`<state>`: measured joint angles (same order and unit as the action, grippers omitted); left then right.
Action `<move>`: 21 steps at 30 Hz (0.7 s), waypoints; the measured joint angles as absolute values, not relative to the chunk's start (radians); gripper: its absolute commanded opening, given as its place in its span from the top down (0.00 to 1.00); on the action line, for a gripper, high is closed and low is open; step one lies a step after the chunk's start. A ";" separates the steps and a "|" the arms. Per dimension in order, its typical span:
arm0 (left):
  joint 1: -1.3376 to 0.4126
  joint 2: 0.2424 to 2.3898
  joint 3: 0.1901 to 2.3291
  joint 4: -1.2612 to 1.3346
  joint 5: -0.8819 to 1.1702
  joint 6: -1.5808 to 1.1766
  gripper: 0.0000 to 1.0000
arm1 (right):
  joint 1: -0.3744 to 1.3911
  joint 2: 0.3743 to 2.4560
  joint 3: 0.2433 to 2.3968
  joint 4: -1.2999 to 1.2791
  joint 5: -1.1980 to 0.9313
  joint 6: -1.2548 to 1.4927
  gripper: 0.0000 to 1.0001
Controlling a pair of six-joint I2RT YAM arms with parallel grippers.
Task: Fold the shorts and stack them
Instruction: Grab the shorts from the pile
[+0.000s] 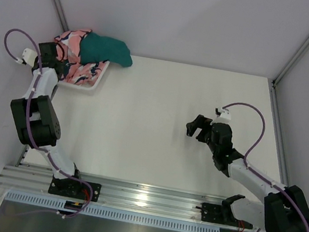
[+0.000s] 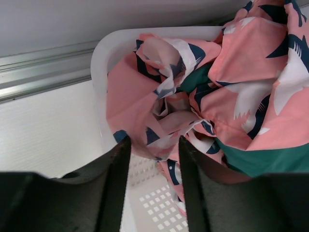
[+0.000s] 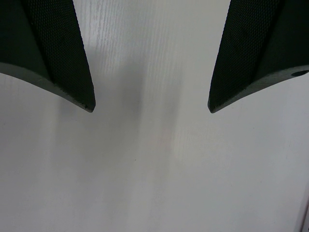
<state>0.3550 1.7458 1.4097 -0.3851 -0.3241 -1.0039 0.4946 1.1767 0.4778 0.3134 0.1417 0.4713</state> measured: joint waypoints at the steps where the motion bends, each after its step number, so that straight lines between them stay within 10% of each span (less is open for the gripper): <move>1: 0.355 1.751 1.410 -0.373 -0.323 -1.003 0.50 | 0.494 1.179 0.478 0.314 0.141 0.471 0.01; 4: 0.355 1.774 1.410 -0.356 -0.317 -1.005 0.58 | 0.493 1.183 0.478 0.313 0.140 0.471 0.01; 7: 0.355 1.798 1.410 -0.346 -0.302 -1.017 1.00 | 0.493 1.185 0.478 0.313 0.137 0.471 0.01; 21: 0.276 1.486 1.057 -0.112 -0.267 -1.040 1.00 | 0.487 1.177 0.478 0.311 0.134 0.475 0.02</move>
<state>0.2760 1.4857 1.0569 -0.1116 -0.2668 -1.0405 0.4866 1.1767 0.4778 0.3115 0.1345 0.4751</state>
